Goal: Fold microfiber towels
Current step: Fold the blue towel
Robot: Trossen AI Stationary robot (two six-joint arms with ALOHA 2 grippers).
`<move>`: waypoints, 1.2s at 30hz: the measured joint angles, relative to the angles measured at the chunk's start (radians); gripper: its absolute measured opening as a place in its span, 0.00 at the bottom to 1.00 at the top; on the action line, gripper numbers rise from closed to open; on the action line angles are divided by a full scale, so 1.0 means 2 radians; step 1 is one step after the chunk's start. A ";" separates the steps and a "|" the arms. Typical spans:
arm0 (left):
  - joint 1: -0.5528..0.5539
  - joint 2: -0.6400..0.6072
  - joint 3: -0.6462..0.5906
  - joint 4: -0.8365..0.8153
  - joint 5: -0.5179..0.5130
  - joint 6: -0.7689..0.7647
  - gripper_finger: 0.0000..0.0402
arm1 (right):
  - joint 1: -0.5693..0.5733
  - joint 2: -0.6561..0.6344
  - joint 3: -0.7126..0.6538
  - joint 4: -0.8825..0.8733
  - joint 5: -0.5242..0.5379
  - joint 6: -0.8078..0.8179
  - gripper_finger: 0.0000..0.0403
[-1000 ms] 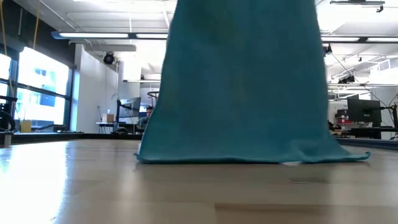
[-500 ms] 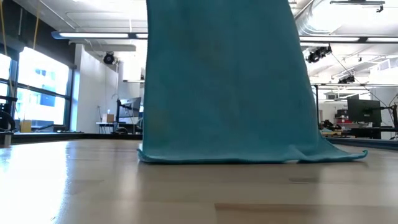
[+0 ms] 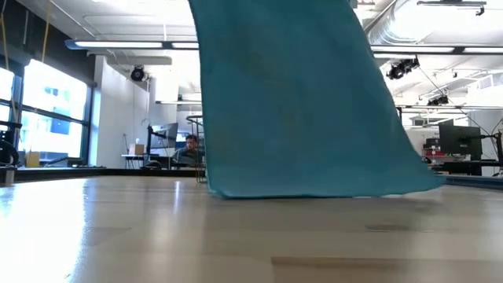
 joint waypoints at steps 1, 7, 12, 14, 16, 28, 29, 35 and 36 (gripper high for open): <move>0.000 0.005 0.009 -0.006 -0.014 0.012 0.00 | -0.002 0.000 0.000 0.000 0.006 -0.003 0.00; -0.001 0.023 0.065 -0.036 -0.104 0.099 0.00 | -0.036 0.000 0.000 0.006 0.017 -0.004 0.00; -0.001 0.022 0.103 -0.034 -0.153 0.102 0.00 | -0.053 0.000 0.000 0.033 0.047 -0.003 0.00; -0.002 0.022 0.110 -0.034 -0.130 0.074 0.00 | -0.051 -0.001 0.000 0.034 0.022 0.010 0.00; -0.008 0.021 0.110 -0.036 -0.081 0.037 0.00 | -0.043 -0.001 0.000 0.031 -0.029 0.044 0.00; -0.117 0.119 0.064 -0.028 0.095 -0.087 0.00 | 0.030 -0.001 -0.049 0.048 -0.352 0.274 0.00; -0.125 0.132 0.064 -0.028 0.095 -0.092 0.00 | 0.038 0.000 -0.064 0.059 -0.368 0.283 0.00; -0.159 0.176 0.064 -0.002 0.113 -0.108 0.00 | 0.089 0.000 -0.168 0.176 -0.410 0.330 0.00; -0.162 0.180 0.064 0.008 0.126 -0.109 0.00 | 0.096 0.000 -0.185 0.196 -0.415 0.343 0.00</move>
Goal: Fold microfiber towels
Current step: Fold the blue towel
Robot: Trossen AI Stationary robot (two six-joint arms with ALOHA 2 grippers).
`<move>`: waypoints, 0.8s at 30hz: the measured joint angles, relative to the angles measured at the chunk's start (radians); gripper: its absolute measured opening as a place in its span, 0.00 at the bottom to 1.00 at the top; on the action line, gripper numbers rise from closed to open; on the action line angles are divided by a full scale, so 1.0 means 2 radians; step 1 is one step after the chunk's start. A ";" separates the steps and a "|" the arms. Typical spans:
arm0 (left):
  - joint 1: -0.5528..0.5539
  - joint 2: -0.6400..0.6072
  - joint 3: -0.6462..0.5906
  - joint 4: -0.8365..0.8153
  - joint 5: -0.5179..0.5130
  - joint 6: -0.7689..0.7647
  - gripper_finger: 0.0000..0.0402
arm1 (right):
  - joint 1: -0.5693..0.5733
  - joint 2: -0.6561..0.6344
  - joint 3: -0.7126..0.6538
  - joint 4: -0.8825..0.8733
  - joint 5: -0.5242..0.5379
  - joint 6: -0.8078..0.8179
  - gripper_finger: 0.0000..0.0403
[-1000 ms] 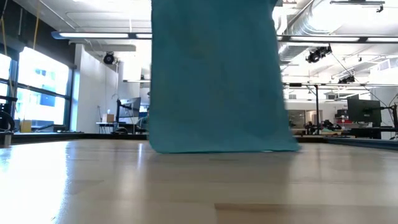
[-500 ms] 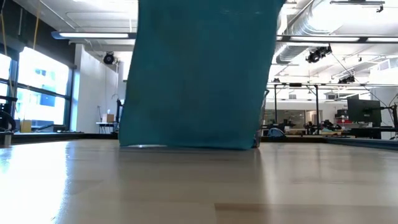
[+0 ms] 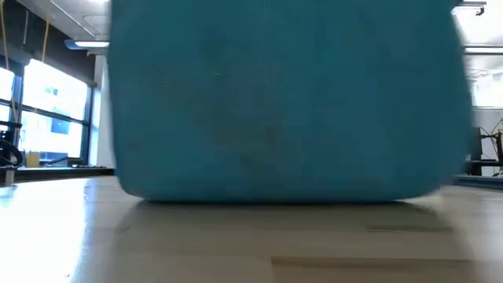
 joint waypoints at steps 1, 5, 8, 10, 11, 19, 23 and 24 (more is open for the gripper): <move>-0.002 0.002 0.000 0.007 0.013 0.000 0.00 | 0.006 0.000 -0.016 0.024 -0.007 0.014 0.00; -0.013 0.007 0.000 0.045 0.056 -0.002 0.00 | 0.034 0.000 -0.065 0.112 -0.028 0.074 0.00; -0.019 0.016 0.001 0.070 0.056 -0.002 0.00 | 0.055 0.000 -0.095 0.161 -0.031 0.115 0.00; -0.023 0.026 0.000 0.072 0.053 -0.002 0.00 | 0.067 0.000 -0.110 0.185 -0.027 0.139 0.00; -0.023 0.032 0.000 0.077 0.054 -0.001 0.00 | 0.073 0.000 -0.117 0.197 -0.022 0.152 0.00; -0.022 0.073 0.000 0.082 0.070 0.000 0.00 | 0.105 0.000 -0.153 0.259 -0.015 0.195 0.00; -0.023 0.076 0.000 0.084 0.079 0.000 0.00 | 0.107 0.006 -0.192 0.301 -0.007 0.211 0.00; -0.023 0.079 0.000 0.085 0.079 0.000 0.00 | 0.106 0.009 -0.200 0.306 -0.007 0.210 0.00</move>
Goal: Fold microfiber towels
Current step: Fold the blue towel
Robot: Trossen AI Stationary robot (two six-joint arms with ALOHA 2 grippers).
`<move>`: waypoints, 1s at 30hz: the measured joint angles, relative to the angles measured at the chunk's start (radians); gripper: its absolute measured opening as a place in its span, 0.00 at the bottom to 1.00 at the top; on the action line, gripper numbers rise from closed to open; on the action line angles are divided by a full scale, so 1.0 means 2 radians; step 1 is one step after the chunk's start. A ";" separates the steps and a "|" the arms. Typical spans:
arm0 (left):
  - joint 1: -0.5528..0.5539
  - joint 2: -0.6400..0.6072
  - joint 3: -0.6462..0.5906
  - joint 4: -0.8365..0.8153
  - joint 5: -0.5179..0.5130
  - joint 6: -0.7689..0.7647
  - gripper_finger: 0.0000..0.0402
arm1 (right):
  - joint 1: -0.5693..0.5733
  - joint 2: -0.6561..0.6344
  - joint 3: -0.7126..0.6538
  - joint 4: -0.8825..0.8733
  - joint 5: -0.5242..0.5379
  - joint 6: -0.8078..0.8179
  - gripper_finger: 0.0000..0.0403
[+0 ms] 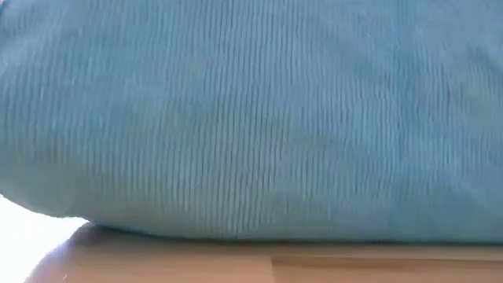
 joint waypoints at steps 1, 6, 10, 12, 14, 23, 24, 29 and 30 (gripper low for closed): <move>0.000 0.002 -0.001 0.000 -0.001 0.001 0.00 | -0.001 0.003 -0.007 0.005 0.004 -0.004 0.00; 0.004 0.005 -0.028 0.026 -0.004 0.009 0.00 | -0.008 0.012 -0.016 0.002 0.005 -0.025 0.00; 0.017 0.006 -0.049 0.011 -0.047 0.013 0.00 | -0.021 0.015 -0.016 -0.014 0.027 -0.067 0.00; 0.026 0.006 -0.060 0.007 -0.061 0.013 0.00 | -0.033 0.015 -0.016 -0.030 0.035 -0.081 0.00; 0.037 0.006 -0.075 0.006 -0.063 0.013 0.00 | -0.047 0.015 -0.016 -0.044 0.037 -0.090 0.00; 0.073 0.006 -0.123 -0.009 -0.081 0.014 0.00 | -0.111 0.015 -0.016 -0.095 0.088 -0.151 0.00; 0.076 0.006 -0.127 -0.009 -0.088 0.014 0.00 | -0.119 0.015 -0.016 -0.096 0.090 -0.159 0.00; 0.097 0.006 -0.153 -0.007 -0.123 0.031 0.00 | -0.154 0.015 -0.016 -0.112 0.097 -0.176 0.00; 0.102 0.006 -0.158 -0.007 -0.124 0.031 0.00 | -0.161 0.015 -0.016 -0.115 0.097 -0.177 0.00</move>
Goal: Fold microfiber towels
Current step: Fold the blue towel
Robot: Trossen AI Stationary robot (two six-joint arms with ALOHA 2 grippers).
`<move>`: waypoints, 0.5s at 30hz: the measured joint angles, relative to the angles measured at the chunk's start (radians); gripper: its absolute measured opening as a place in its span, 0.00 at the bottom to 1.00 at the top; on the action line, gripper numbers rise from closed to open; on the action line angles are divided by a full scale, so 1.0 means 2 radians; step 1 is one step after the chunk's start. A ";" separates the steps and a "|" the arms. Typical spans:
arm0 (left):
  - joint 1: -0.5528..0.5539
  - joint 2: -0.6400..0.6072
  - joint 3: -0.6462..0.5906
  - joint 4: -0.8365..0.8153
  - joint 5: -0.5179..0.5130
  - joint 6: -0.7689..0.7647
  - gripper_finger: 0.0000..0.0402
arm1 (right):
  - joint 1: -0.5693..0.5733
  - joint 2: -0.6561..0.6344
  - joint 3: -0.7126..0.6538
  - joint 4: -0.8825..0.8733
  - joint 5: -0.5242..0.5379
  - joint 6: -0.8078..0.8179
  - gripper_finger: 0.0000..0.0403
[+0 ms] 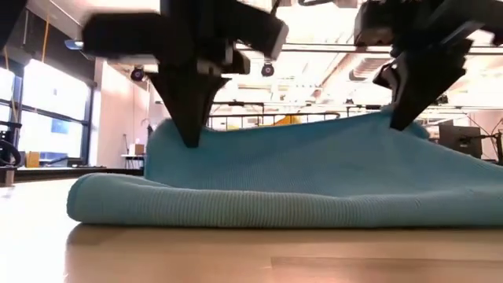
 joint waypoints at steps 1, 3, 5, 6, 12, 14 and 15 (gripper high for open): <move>0.005 0.000 -0.005 0.000 -0.002 0.000 0.00 | -0.006 0.000 0.000 -0.003 0.000 0.000 0.00; 0.014 0.000 -0.014 0.002 -0.007 0.000 0.00 | -0.018 0.000 0.000 -0.007 0.001 -0.002 0.00; 0.022 0.000 -0.024 0.004 -0.009 0.000 0.00 | -0.029 0.000 0.000 -0.008 0.001 -0.013 0.00; 0.025 0.000 -0.027 0.004 -0.009 -0.002 0.00 | -0.034 0.000 0.000 -0.008 0.001 -0.019 0.00; 0.033 -0.001 -0.035 0.002 0.012 -0.001 0.00 | -0.058 0.000 0.000 -0.006 -0.016 -0.043 0.00; 0.032 -0.001 -0.035 0.003 0.013 0.004 0.00 | -0.064 0.000 0.000 -0.006 -0.024 -0.045 0.00; 0.032 -0.001 -0.035 0.004 0.010 0.004 0.00 | -0.065 0.000 0.000 -0.007 -0.028 -0.045 0.00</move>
